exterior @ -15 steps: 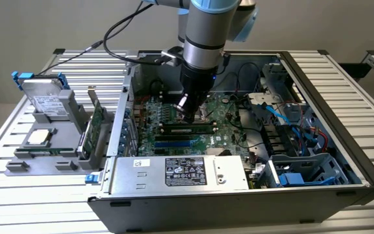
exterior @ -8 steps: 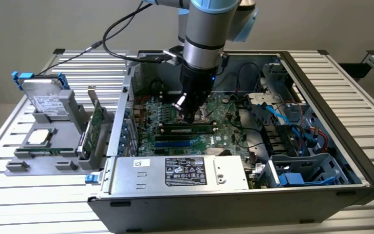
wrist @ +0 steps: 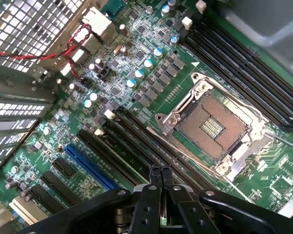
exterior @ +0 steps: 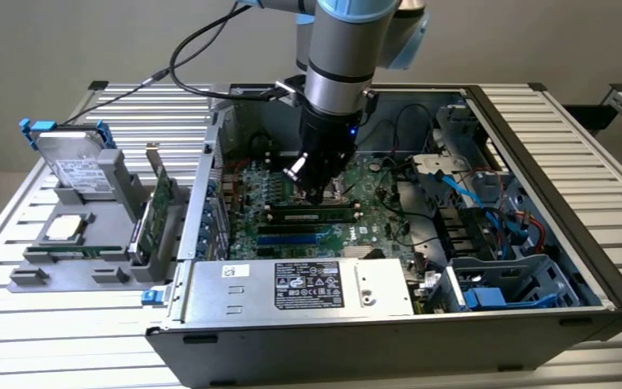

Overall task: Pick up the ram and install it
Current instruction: 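Press down the ram until it locks into place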

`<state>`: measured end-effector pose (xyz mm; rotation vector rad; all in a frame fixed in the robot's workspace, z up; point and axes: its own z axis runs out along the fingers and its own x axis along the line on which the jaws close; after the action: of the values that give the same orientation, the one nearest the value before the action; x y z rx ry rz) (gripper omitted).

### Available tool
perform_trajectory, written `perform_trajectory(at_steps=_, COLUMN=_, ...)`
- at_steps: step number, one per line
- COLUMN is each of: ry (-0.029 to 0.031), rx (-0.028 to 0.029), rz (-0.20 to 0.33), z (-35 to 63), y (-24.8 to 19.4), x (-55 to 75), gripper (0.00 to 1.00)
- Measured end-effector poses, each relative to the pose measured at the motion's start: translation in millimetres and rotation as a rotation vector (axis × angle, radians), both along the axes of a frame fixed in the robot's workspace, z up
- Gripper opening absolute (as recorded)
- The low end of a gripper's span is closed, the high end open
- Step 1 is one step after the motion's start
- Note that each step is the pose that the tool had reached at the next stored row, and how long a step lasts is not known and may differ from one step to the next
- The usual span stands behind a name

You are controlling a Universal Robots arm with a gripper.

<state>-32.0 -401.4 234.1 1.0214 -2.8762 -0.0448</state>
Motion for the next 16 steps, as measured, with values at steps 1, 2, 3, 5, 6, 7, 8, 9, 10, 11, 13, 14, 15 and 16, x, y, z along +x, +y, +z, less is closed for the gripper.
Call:
perform_trajectory(at_steps=1, ry=0.0, rx=-0.0017, rz=-0.011, z=0.0, y=0.0, x=0.0, gripper=0.1)
perform_trajectory(at_steps=2, ry=-0.0001, rx=-0.0032, rz=-0.022, z=0.0, y=0.0, x=0.1, gripper=0.1)
perform_trajectory(at_steps=3, ry=-0.0001, rx=-0.0048, rz=-0.033, z=-0.1, y=0.0, x=0.1, gripper=0.1)
perform_trajectory(at_steps=5, ry=-0.0001, rx=-0.0081, rz=-0.053, z=0.0, y=0.0, x=0.0, gripper=0.1)
perform_trajectory(at_steps=6, ry=-0.0001, rx=-0.0101, rz=-0.063, z=0.2, y=0.0, x=0.0, gripper=0.1)
perform_trajectory(at_steps=7, ry=-0.0001, rx=-0.0119, rz=-0.073, z=0.4, y=0.0, x=0.0, gripper=0.1)
perform_trajectory(at_steps=8, ry=-0.0001, rx=-0.0136, rz=-0.083, z=0.6, y=0.0, x=0.0, gripper=0.1)
perform_trajectory(at_steps=9, ry=-0.0001, rx=-0.0153, rz=-0.093, z=0.7, y=0.0, x=0.0, gripper=0.1)
perform_trajectory(at_steps=10, ry=-0.0001, rx=-0.0168, rz=-0.103, z=0.9, y=0.1, x=0.0, gripper=0.1)
perform_trajectory(at_steps=11, ry=-0.0001, rx=-0.0184, rz=-0.114, z=1.1, y=0.1, x=0.0, gripper=0.1)
perform_trajectory(at_steps=13, ry=-0.0001, rx=-0.0211, rz=-0.135, z=1.5, y=0.1, x=0.0, gripper=0.1)
perform_trajectory(at_steps=14, ry=-0.0001, rx=-0.0225, rz=-0.146, z=1.7, y=0.1, x=0.0, gripper=0.1)
perform_trajectory(at_steps=15, ry=0.0, rx=-0.024, rz=-0.157, z=1.9, y=0.0, x=0.0, gripper=0.1)
perform_trajectory(at_steps=16, ry=0.0, rx=-0.0253, rz=-0.167, z=2.1, y=0.1, x=0.0, gripper=0.1)
